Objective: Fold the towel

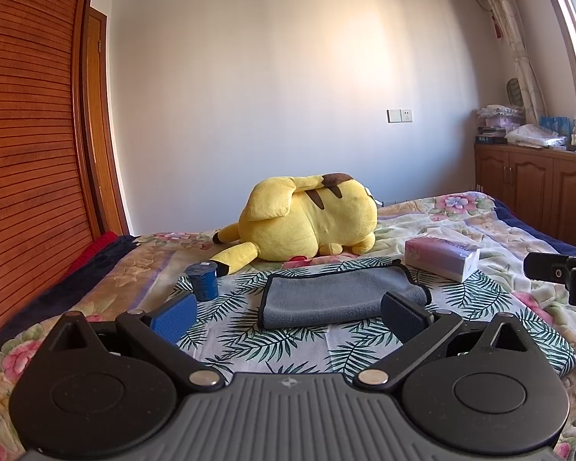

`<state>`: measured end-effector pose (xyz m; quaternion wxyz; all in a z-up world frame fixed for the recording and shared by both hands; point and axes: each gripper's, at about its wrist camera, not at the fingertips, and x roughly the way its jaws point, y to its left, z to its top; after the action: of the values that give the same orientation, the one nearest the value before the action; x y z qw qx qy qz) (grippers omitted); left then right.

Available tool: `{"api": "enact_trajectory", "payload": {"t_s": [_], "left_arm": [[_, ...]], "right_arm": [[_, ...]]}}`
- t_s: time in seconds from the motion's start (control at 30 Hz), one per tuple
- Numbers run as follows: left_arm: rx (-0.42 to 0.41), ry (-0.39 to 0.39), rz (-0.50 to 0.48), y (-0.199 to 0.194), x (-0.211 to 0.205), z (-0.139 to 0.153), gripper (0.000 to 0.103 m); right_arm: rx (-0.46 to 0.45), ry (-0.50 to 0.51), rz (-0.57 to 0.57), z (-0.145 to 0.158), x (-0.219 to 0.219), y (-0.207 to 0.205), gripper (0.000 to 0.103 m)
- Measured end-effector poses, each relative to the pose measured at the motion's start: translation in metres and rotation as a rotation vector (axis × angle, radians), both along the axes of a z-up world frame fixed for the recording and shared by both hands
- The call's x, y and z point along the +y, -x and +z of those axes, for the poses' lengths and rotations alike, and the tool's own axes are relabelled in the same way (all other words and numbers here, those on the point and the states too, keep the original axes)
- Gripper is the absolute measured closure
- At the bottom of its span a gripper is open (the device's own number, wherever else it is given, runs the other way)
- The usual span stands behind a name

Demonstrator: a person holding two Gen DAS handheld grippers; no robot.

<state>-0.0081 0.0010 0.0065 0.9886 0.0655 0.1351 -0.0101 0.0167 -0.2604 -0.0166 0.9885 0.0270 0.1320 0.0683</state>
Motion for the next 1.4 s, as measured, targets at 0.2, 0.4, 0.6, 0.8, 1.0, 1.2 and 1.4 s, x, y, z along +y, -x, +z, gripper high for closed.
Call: {"api": "enact_trajectory", "payload": {"t_s": [0.2, 0.4, 0.6, 0.8, 1.0, 1.2, 1.4], "left_arm": [[0.0, 0.0, 0.0, 0.0001, -0.0001, -0.0001, 0.0], [0.001, -0.001, 0.0, -0.0001, 0.0008, -0.001, 0.0], [0.001, -0.002, 0.0, 0.0, 0.0009, -0.0013, 0.0], [0.002, -0.003, -0.001, 0.0002, 0.0037, -0.0027, 0.0], [0.002, -0.003, 0.0, 0.0003, 0.0033, -0.0026, 0.0], [0.002, -0.005, 0.0, 0.0006, 0.0037, -0.0031, 0.0], [0.003, -0.007, 0.0, 0.0001, 0.0036, -0.0037, 0.0]], "right_arm": [[0.0, 0.0, 0.0, -0.0002, -0.0002, -0.0001, 0.0], [-0.001, 0.0, 0.0, -0.0004, 0.0011, -0.0001, 0.0], [0.0, 0.0, 0.0, -0.0003, 0.0017, 0.0, 0.0], [-0.001, 0.0, 0.0, -0.0002, 0.0016, 0.0001, 0.0], [0.0, 0.0, 0.0, -0.0003, 0.0015, -0.0002, 0.0], [-0.001, 0.0, 0.0, -0.0003, 0.0016, -0.0002, 0.0], [-0.001, 0.0, 0.0, -0.0004, 0.0017, 0.0, 0.0]]}}
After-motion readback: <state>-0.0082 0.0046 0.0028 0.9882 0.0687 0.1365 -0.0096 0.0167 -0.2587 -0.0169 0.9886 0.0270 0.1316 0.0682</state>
